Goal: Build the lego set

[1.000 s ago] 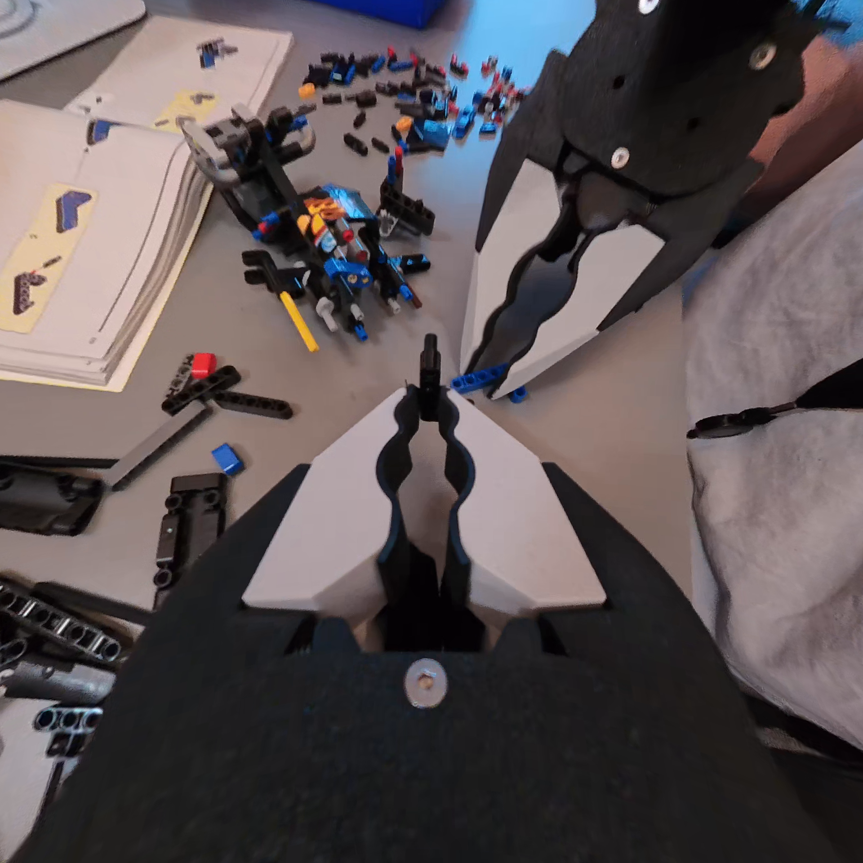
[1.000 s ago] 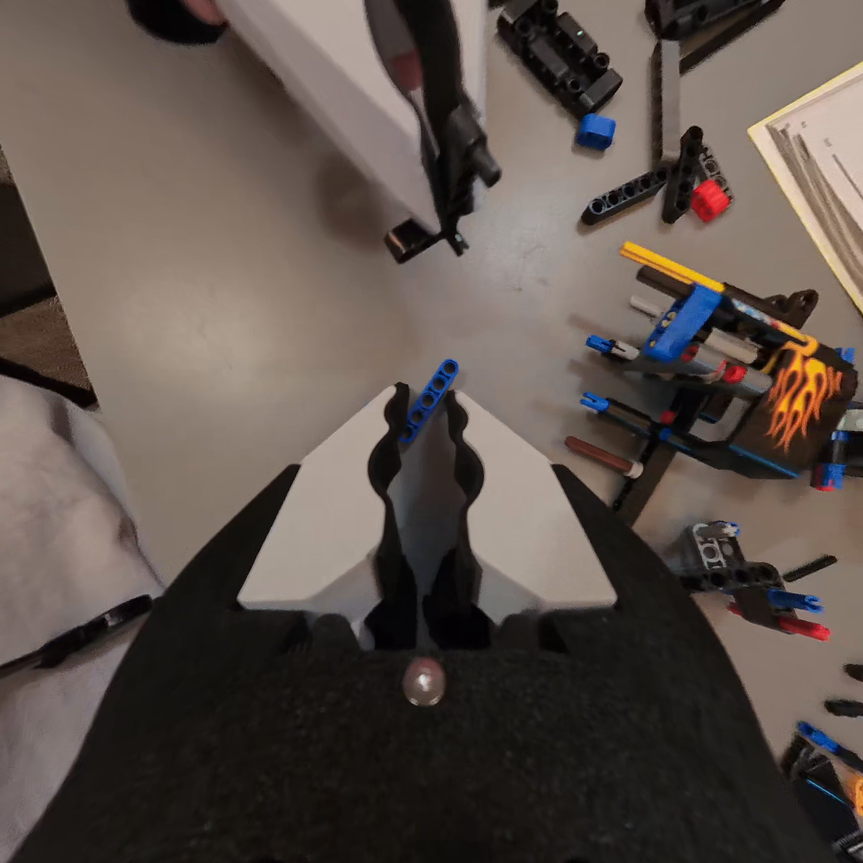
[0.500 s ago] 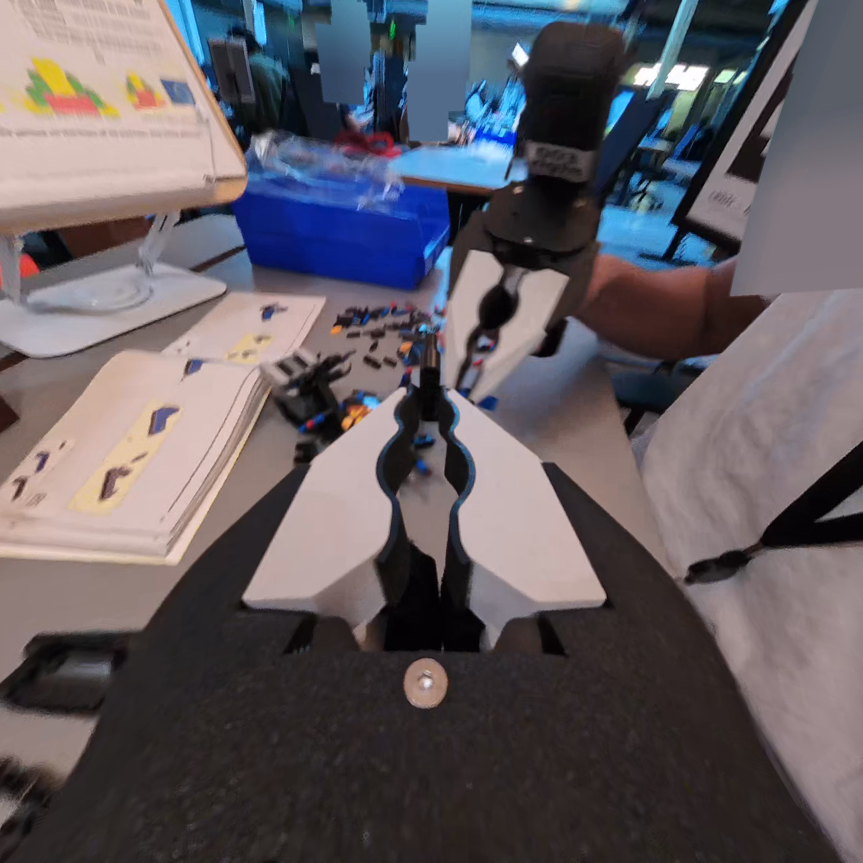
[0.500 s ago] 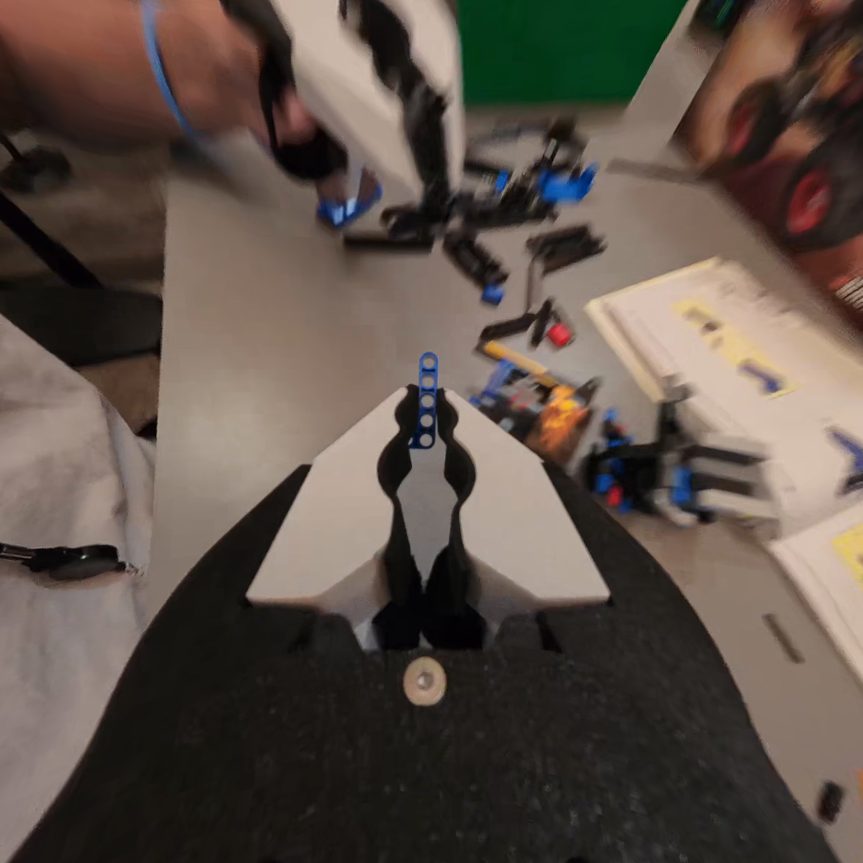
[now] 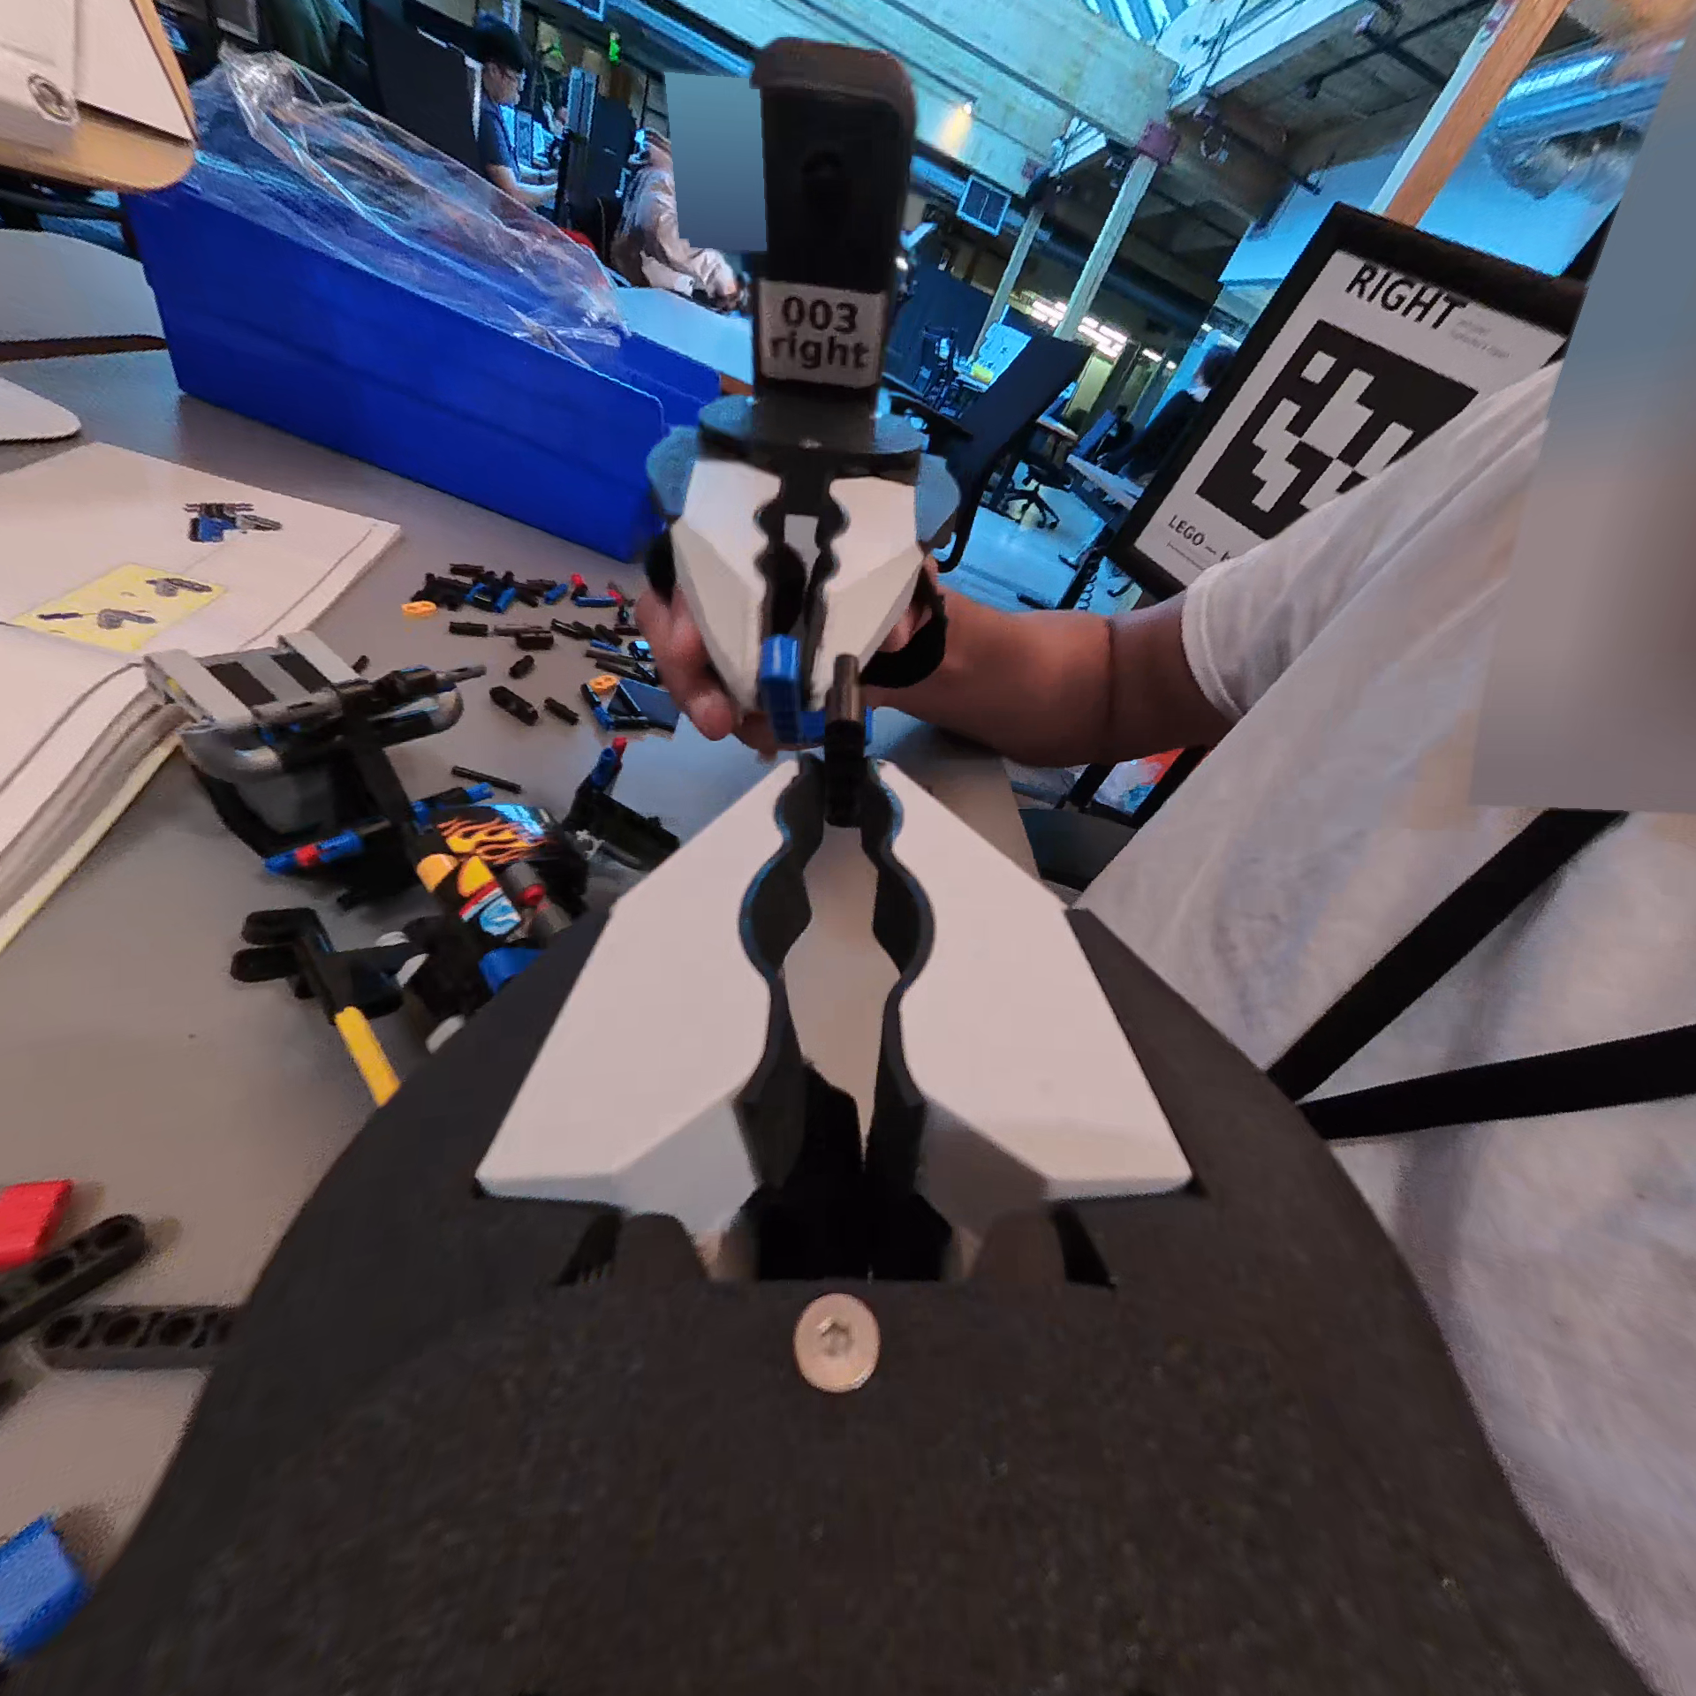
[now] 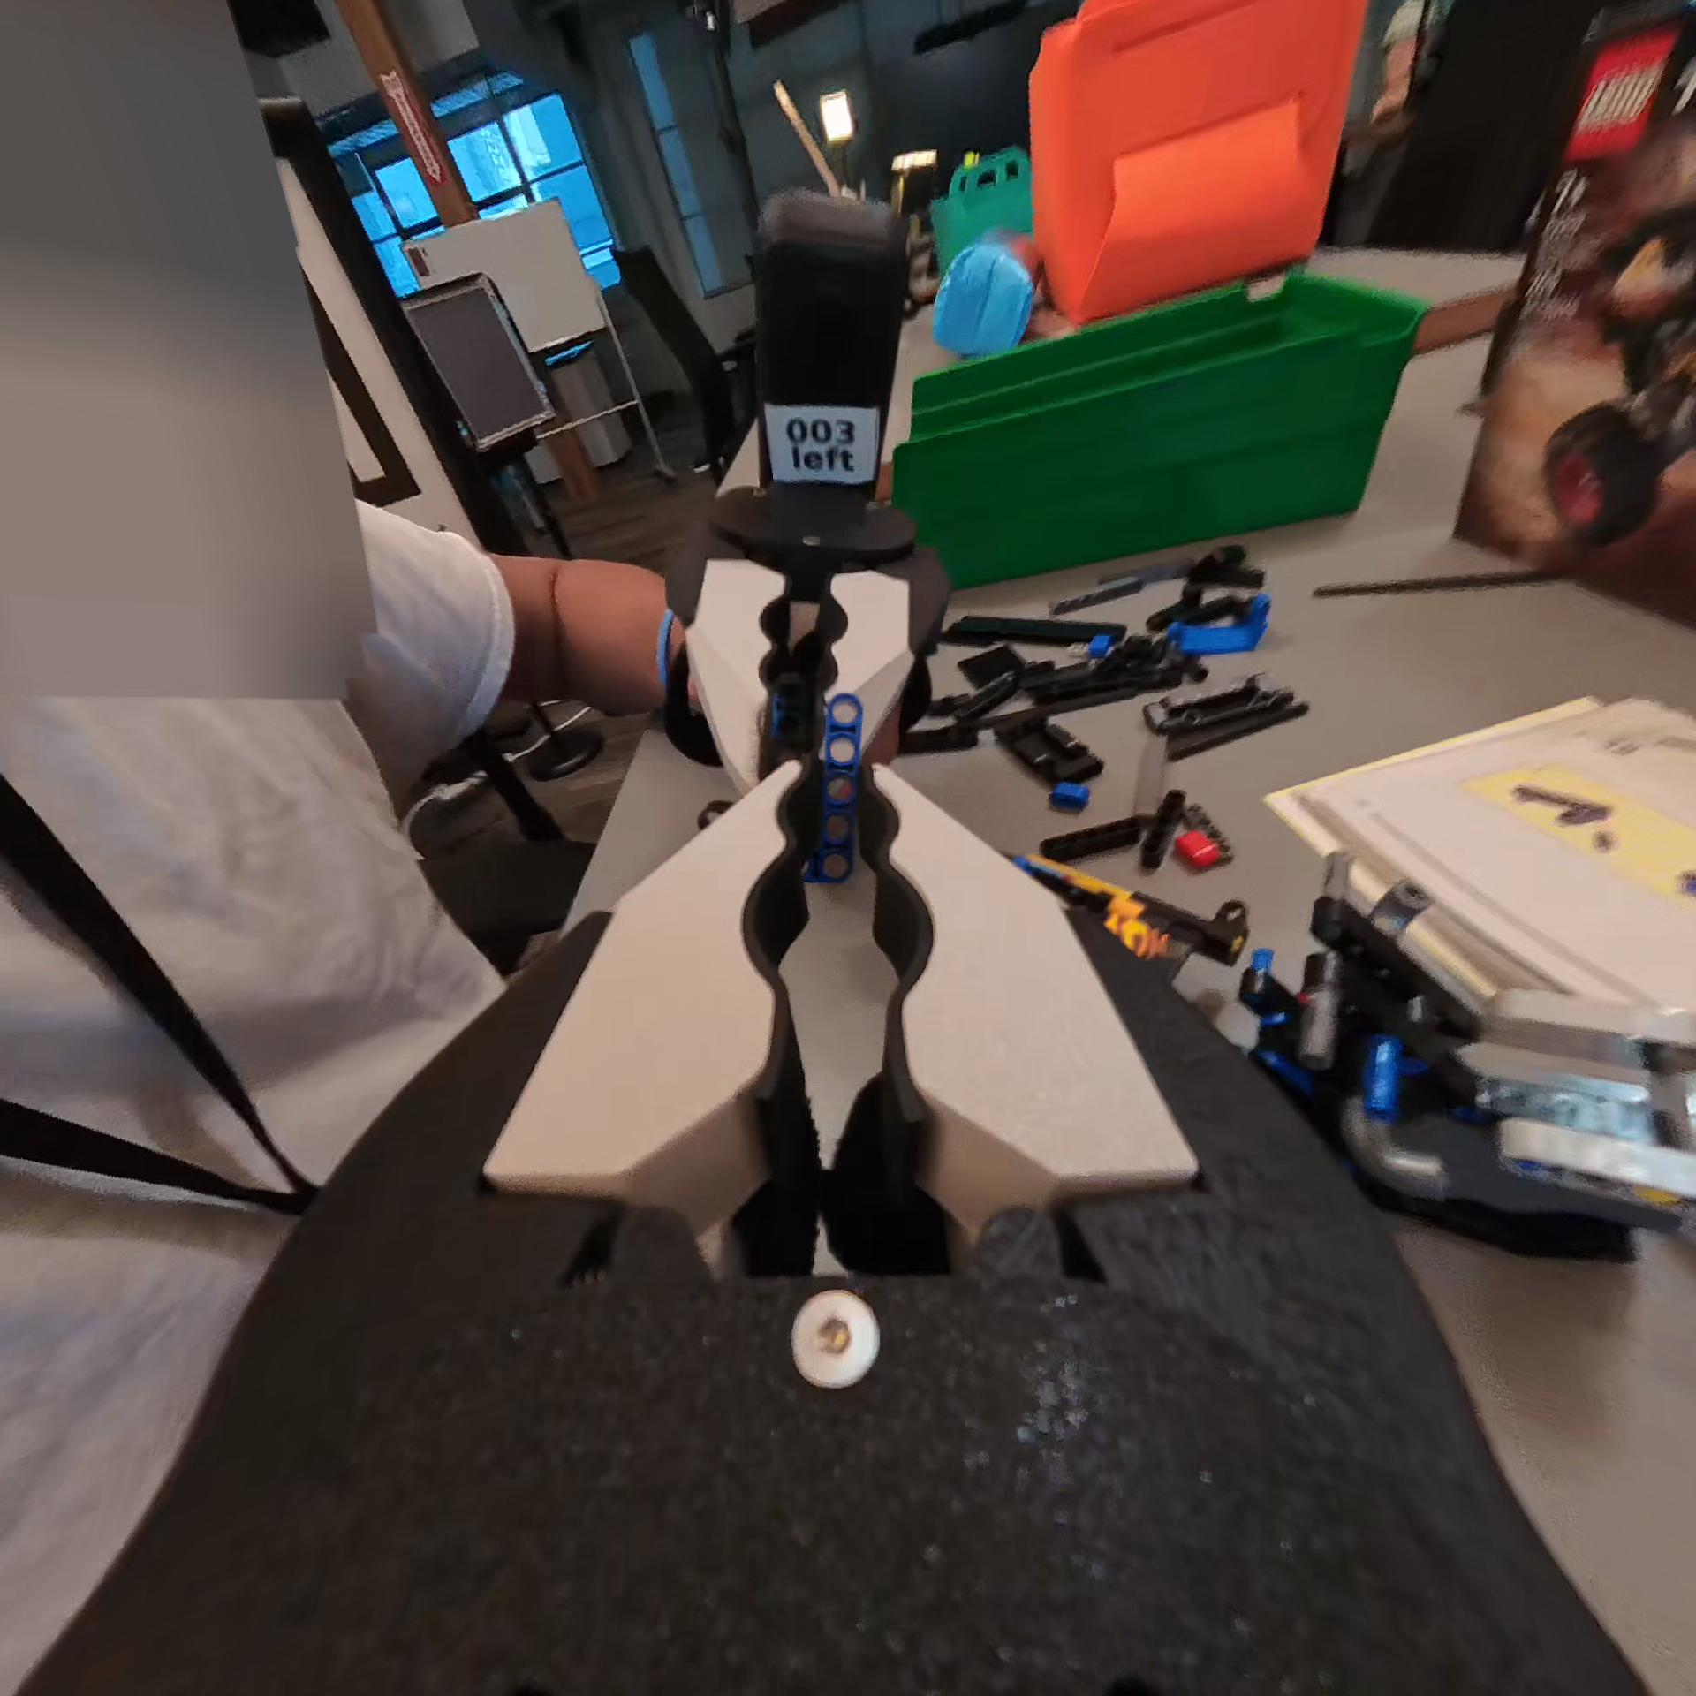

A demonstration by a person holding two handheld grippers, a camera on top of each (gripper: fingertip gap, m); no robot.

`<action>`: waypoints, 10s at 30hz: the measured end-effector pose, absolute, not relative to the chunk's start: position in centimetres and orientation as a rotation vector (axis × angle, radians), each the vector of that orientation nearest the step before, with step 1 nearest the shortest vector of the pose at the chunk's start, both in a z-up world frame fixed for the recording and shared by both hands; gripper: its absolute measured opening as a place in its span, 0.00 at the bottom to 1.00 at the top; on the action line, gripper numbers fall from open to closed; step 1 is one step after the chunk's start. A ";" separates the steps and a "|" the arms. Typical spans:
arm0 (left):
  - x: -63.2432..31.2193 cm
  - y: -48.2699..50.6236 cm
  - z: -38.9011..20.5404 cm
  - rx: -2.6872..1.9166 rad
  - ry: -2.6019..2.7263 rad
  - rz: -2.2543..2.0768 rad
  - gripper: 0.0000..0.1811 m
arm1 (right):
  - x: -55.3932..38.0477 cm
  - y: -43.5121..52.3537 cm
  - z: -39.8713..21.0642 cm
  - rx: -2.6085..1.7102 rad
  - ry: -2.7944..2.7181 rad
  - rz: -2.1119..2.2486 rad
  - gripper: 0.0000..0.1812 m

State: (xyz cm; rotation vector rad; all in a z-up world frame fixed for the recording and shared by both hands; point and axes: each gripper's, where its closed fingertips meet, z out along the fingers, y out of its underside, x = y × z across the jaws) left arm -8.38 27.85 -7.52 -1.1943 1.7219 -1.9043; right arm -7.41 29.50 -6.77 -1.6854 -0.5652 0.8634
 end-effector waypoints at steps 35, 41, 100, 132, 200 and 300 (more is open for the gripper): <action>-11.5 28.7 -18.0 -1.164 2.267 -1.062 0.03 | -7.4 29.6 -9.3 -1.726 -0.574 0.899 0.03; -11.6 28.9 -17.9 -1.131 2.269 -1.033 0.05 | -7.0 29.6 -9.5 -1.741 -0.554 0.915 0.03; -9.8 30.4 -11.0 -1.197 1.858 -1.571 0.03 | -9.8 30.1 -12.1 -1.844 -0.645 0.837 0.04; -12.0 28.9 -12.5 -1.007 2.091 -1.437 0.03 | -11.1 28.7 -13.2 -1.781 -0.892 0.596 0.04; -10.9 28.9 -15.3 -0.984 2.148 -1.174 0.03 | -10.4 28.7 -16.0 -1.984 -0.998 0.435 0.08; -10.9 28.8 -12.1 -0.908 2.006 -1.322 0.03 | -11.0 28.9 -13.0 -1.917 -0.882 0.488 0.04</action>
